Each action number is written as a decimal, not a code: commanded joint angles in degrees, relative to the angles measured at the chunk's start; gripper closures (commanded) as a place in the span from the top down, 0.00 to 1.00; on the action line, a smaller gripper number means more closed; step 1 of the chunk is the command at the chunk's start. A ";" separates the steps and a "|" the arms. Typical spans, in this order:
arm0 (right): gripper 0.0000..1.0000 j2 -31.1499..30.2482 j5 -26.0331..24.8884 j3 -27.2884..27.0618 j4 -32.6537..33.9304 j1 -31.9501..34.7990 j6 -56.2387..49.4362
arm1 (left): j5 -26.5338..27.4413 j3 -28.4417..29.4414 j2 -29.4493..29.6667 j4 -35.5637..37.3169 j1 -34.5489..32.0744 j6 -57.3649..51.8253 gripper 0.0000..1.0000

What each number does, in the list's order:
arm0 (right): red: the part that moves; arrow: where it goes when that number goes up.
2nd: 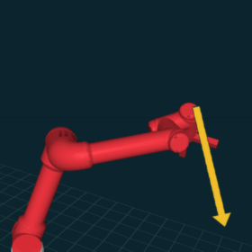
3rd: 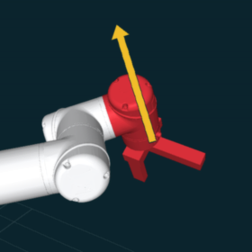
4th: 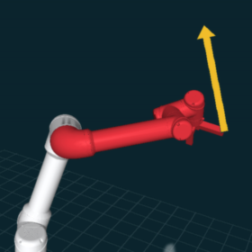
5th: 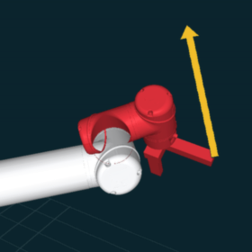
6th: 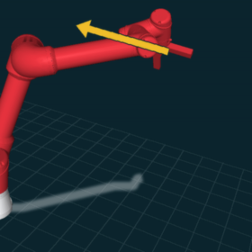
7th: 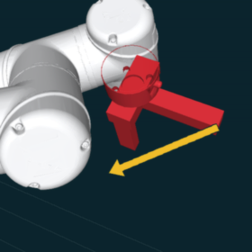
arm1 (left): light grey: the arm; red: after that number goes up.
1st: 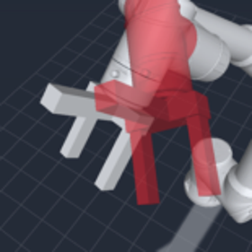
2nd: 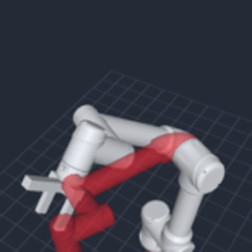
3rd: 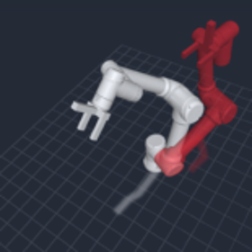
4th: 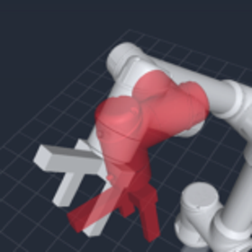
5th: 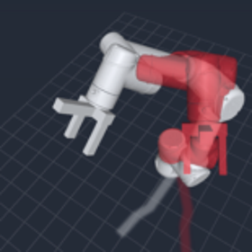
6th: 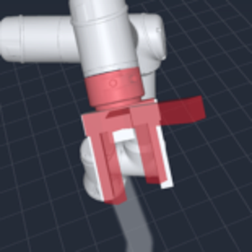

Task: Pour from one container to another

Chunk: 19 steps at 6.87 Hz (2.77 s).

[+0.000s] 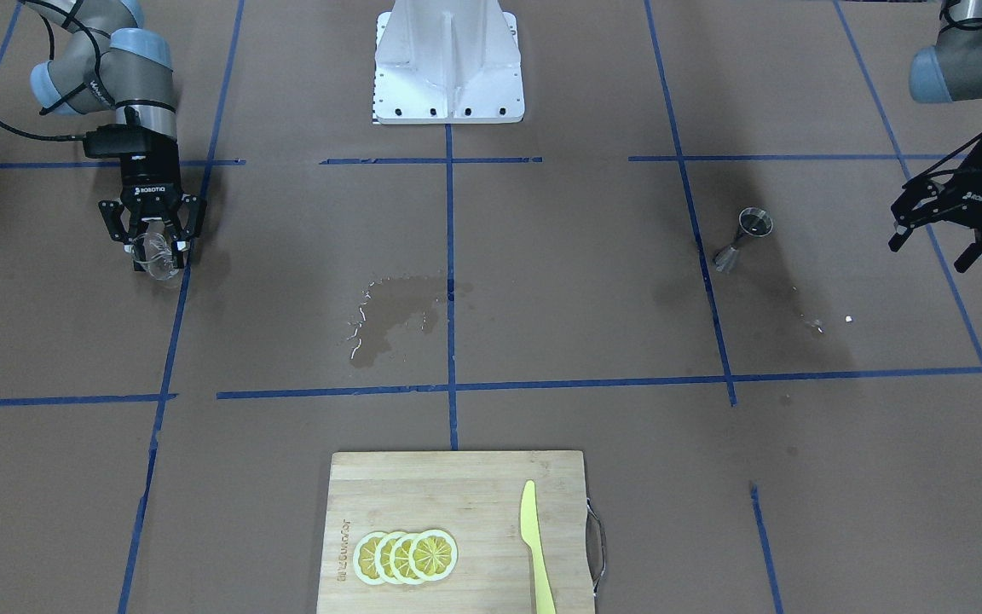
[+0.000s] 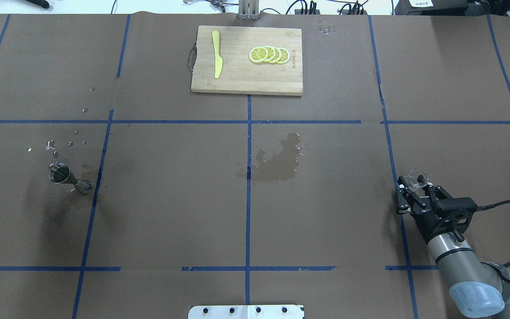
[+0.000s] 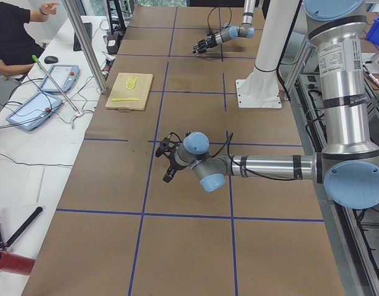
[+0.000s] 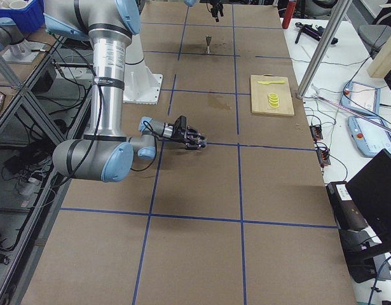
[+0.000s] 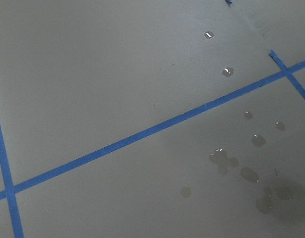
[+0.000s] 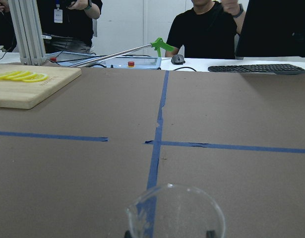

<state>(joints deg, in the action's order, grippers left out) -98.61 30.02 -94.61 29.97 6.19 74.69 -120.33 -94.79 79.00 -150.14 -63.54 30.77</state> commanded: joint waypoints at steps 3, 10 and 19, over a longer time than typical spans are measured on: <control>0.42 0.26 0.22 0.74 0.00 -0.47 0.02 | 0.00 -0.57 -0.08 -0.07 0.00 0.17 1.00; 0.72 0.17 0.22 0.74 0.00 -0.83 0.02 | 0.09 -1.54 -0.52 -0.07 -0.18 0.17 1.00; 0.92 0.26 0.31 0.65 0.00 -1.00 0.02 | 0.00 -1.80 -0.69 -0.07 -0.18 0.17 1.00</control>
<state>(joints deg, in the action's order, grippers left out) -98.39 30.32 -93.92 29.97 5.22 74.70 -120.25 -96.52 78.31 -150.20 -63.72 30.91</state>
